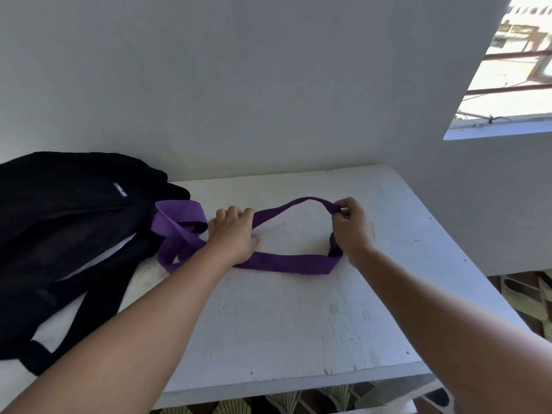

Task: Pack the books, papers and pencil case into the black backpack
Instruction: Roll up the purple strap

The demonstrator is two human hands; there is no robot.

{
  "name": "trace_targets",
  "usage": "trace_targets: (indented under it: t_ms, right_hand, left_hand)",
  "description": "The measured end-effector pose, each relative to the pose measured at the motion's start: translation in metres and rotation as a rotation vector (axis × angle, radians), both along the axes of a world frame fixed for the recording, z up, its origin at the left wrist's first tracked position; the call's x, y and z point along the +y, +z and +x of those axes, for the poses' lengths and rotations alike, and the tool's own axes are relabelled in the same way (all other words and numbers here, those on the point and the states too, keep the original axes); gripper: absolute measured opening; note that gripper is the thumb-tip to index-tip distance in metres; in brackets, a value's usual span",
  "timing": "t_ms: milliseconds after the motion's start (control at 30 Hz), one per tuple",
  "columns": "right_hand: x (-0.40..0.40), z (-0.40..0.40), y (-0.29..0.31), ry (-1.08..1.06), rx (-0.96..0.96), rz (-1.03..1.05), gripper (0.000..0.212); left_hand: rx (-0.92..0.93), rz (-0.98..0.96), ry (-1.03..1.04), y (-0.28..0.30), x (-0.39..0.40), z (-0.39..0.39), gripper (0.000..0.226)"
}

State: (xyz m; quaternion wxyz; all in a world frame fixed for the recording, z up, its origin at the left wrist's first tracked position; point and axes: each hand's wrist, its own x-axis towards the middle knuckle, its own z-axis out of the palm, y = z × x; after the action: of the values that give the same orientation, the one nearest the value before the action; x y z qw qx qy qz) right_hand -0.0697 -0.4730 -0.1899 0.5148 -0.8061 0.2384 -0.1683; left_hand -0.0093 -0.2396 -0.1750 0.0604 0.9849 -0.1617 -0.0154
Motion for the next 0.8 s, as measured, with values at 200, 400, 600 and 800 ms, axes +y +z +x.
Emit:
trace_targets:
  t_ms: [200,400,600,800]
  right_hand:
    - [-0.005,-0.005,0.009,0.032,-0.089,0.161,0.018]
    - [-0.013,-0.009,0.007,0.040,0.037,0.118,0.030]
    - [-0.006,-0.009,0.023,0.159,0.075,0.415,0.051]
    - [0.014,-0.008,0.037,0.463,0.042,0.885,0.025]
  left_hand:
    - [0.065,-0.668,0.134,0.001,0.007,0.019,0.007]
    - [0.614,-1.002,0.207,0.053,0.035,0.026,0.031]
    - [0.266,-0.338,0.031,0.051,0.041,0.030,0.026]
    - [0.275,-0.591,-0.283,0.039,-0.031,-0.014,0.084]
